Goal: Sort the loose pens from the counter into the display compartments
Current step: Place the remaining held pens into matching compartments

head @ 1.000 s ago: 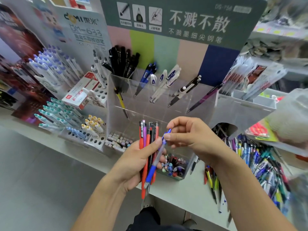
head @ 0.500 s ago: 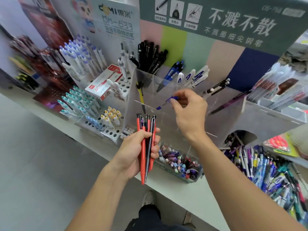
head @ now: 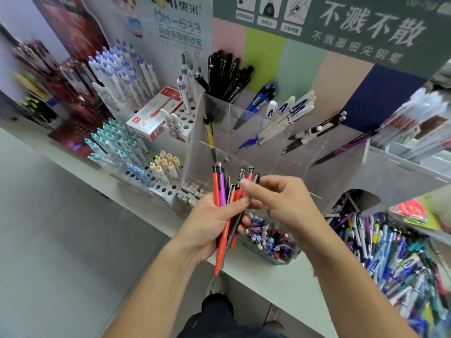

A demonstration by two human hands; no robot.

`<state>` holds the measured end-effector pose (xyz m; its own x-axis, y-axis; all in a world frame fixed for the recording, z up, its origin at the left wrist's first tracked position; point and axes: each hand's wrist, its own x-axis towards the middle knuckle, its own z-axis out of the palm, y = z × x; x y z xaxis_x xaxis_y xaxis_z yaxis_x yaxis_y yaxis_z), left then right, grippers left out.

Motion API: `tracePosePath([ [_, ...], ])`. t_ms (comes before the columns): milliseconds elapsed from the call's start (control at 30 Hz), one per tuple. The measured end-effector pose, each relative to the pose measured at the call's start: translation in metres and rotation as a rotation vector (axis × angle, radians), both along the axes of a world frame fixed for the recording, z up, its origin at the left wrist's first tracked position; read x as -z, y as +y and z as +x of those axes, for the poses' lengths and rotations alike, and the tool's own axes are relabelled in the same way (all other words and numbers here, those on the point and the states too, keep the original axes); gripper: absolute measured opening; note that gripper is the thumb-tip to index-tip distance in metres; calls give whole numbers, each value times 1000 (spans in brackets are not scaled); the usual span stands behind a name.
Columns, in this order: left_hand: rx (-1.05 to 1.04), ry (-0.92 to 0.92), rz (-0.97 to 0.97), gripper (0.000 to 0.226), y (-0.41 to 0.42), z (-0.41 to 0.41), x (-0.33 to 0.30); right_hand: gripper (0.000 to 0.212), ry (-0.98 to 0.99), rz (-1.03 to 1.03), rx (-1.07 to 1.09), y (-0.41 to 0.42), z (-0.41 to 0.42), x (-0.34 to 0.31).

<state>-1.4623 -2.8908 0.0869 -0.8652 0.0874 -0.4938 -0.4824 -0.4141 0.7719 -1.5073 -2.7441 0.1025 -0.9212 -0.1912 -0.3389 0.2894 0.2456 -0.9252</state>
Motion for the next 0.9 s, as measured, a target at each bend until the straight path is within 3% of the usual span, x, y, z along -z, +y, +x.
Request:
tracePosePath([
  [100,51,6,-32,27,13,-2,-2,30,-204,-283,89,8,2,1],
  [200,84,1,-37,29,20,-4,-2,18,-247,-332,147,19,1,4],
  [433,163,-34,-22,26,26,-4,-2,18,-142,-191,100,40,-1,8],
  [600,202,-78,24,23,29,1,2,21,-208,-179,-11,44,-3,10],
  [767,344,-110,145,23,26,8,1,55,-245,-3,-166,51,-21,7],
  [900,380,-64,-59,29,28,11,7,32,-229,139,-380,53,-29,-2],
])
